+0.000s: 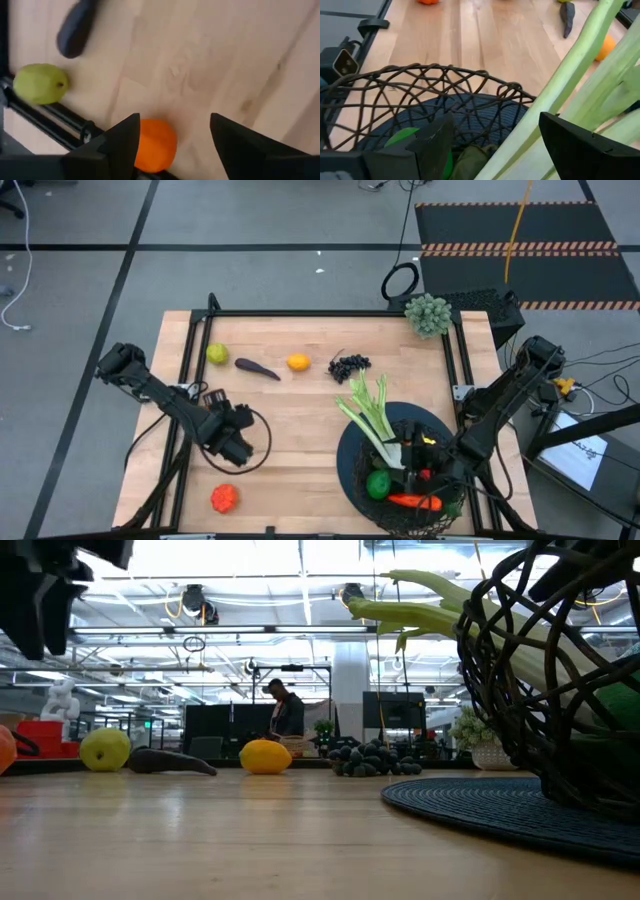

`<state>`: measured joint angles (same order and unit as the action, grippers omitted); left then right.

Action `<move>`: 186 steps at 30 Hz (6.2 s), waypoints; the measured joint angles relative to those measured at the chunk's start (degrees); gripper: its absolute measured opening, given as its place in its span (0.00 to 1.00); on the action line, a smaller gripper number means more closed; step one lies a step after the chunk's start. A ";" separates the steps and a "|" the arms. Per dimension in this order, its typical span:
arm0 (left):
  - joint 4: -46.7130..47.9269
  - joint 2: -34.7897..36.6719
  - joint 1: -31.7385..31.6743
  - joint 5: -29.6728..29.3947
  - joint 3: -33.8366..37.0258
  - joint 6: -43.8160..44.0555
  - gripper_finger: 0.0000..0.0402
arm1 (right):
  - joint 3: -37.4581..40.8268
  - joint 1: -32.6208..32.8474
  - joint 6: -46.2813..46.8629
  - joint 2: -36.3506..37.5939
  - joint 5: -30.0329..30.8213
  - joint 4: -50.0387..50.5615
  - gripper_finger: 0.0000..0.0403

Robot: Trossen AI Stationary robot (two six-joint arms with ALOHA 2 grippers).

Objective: Build produce basket
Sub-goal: Put the orange into the wire basket

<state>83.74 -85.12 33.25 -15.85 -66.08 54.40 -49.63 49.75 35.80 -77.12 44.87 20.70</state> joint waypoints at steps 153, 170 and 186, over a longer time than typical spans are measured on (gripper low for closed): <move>-72.52 -18.40 -1.37 -17.65 3.61 -34.07 0.90 | 0.17 -1.17 -11.49 4.87 -0.16 -16.93 0.71; -80.41 -18.05 -8.42 -9.13 3.58 -39.31 0.98 | 0.17 -1.16 -12.30 4.87 -1.71 -15.69 0.71; -89.13 -26.54 -9.10 -10.18 3.52 -41.94 0.99 | 0.17 -1.16 -11.90 4.87 -1.89 -15.92 0.71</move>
<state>-5.40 -111.66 24.15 -26.03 -62.57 12.46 -49.45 48.59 23.90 -72.25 42.98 4.79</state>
